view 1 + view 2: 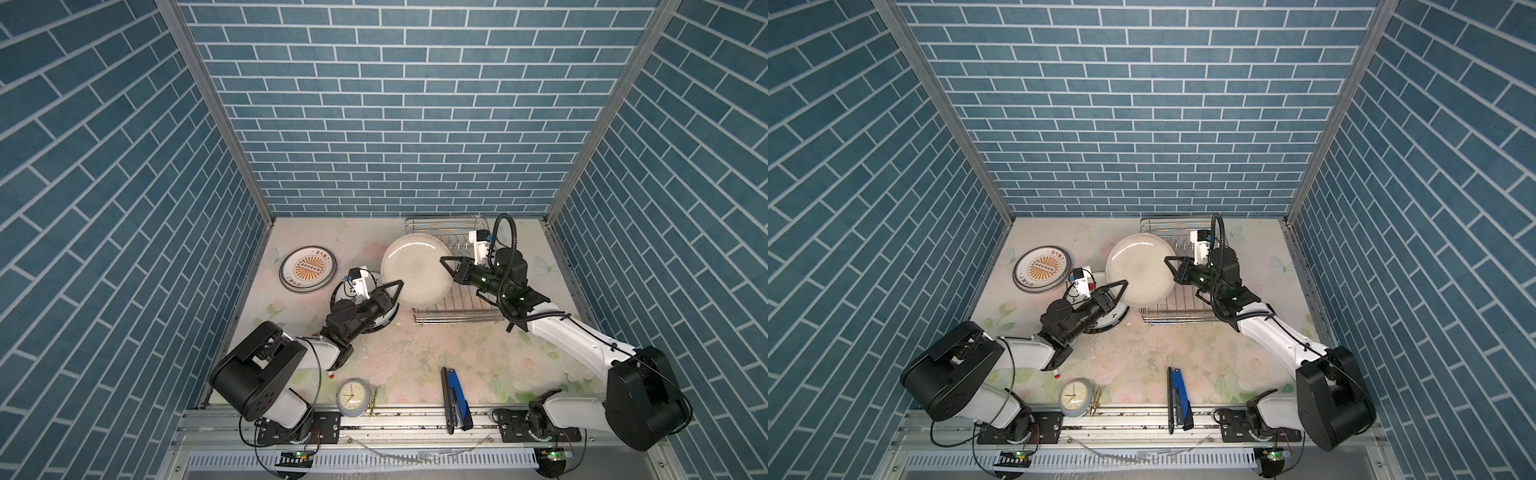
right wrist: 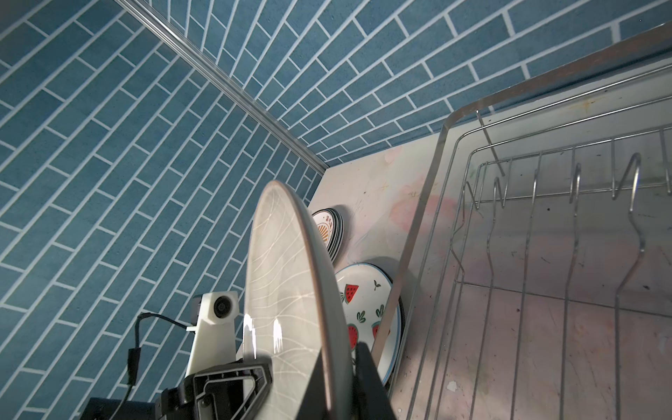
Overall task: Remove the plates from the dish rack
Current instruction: 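Close the left gripper on the grey plate rim while the right gripper holds it, then carry the grey plate over the watermelon plate with the left gripper while the right releases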
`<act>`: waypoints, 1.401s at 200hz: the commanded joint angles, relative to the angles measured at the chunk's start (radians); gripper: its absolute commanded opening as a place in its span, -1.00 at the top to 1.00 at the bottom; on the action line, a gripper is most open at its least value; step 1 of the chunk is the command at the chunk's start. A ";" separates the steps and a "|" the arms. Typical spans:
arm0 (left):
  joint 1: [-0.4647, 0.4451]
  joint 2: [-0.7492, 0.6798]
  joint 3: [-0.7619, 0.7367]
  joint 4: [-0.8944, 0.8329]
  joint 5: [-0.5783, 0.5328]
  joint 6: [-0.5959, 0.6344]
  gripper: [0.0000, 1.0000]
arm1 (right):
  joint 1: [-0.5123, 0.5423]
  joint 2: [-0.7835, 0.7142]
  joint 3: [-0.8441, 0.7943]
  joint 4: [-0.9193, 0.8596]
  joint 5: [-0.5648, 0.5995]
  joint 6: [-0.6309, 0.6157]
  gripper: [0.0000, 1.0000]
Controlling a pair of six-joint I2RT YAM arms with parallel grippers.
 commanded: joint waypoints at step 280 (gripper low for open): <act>0.183 -0.132 -0.159 0.079 0.012 -0.161 1.00 | 0.085 0.211 0.198 -0.226 0.122 -0.229 -0.97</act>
